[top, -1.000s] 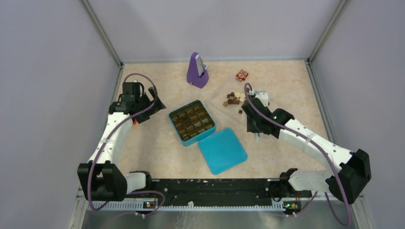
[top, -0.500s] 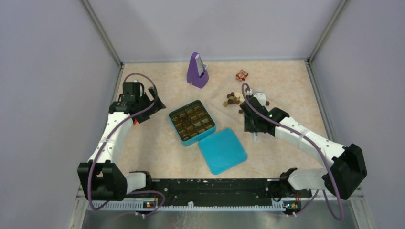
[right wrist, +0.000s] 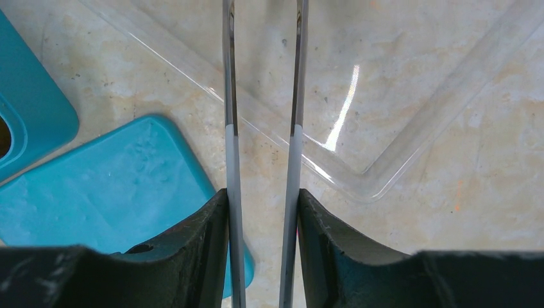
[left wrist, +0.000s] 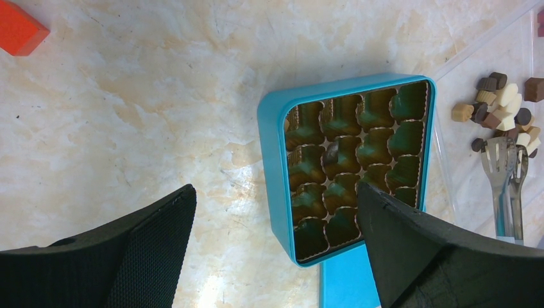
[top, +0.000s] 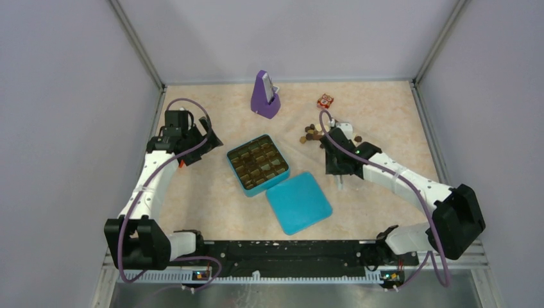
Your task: Pack the chocolate
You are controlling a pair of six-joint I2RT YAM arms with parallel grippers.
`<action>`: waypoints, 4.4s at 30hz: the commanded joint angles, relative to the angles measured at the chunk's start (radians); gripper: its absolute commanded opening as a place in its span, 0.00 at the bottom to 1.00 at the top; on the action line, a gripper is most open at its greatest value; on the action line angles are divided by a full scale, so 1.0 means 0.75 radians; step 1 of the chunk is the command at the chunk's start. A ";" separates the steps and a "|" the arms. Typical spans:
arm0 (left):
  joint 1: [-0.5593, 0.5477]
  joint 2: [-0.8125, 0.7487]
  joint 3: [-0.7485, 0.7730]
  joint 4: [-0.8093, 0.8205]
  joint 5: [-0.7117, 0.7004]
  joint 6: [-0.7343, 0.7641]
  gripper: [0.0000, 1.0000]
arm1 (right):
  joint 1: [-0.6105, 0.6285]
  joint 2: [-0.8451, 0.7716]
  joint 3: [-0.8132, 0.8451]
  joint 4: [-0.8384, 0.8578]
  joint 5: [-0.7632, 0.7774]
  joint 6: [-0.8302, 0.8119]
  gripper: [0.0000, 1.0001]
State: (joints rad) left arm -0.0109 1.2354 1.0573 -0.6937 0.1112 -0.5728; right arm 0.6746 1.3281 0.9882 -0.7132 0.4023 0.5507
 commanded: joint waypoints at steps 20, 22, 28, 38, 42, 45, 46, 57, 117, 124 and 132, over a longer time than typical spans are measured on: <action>0.006 -0.008 0.009 0.043 -0.009 0.007 0.99 | -0.020 -0.082 0.040 -0.025 0.046 0.005 0.39; 0.006 -0.006 0.008 0.045 -0.005 0.007 0.99 | -0.020 -0.083 0.041 -0.025 0.043 0.005 0.40; 0.005 -0.010 0.010 0.043 -0.007 0.007 0.99 | -0.020 -0.078 0.040 -0.021 0.041 0.007 0.37; 0.006 -0.009 0.012 0.042 0.003 0.005 0.99 | -0.025 -0.095 0.037 -0.042 0.089 0.024 0.36; 0.006 -0.009 0.014 0.043 0.005 0.005 0.99 | -0.032 -0.098 0.032 -0.031 0.075 0.016 0.36; 0.004 -0.007 0.014 0.043 0.011 0.004 0.99 | -0.032 -0.084 0.032 -0.021 0.057 0.007 0.36; 0.005 -0.006 0.014 0.045 0.013 0.003 0.99 | -0.032 -0.077 0.032 -0.018 0.053 0.005 0.37; 0.006 -0.003 0.017 0.048 0.021 0.005 0.99 | -0.032 -0.057 0.037 0.020 0.024 -0.023 0.25; 0.005 -0.011 -0.011 0.045 -0.006 0.001 0.99 | 0.565 0.109 0.328 0.011 -0.198 -0.178 0.18; 0.005 -0.010 -0.013 0.047 0.004 -0.001 0.99 | 0.567 0.116 0.325 0.025 -0.163 -0.173 0.30; 0.006 -0.010 -0.007 0.046 0.005 -0.001 0.99 | 0.569 0.129 0.350 0.026 -0.153 -0.177 0.47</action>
State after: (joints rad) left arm -0.0109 1.2354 1.0557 -0.6884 0.1123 -0.5732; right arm 1.0882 1.4200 1.2175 -0.7227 0.2562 0.4149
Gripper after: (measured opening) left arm 0.987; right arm 0.466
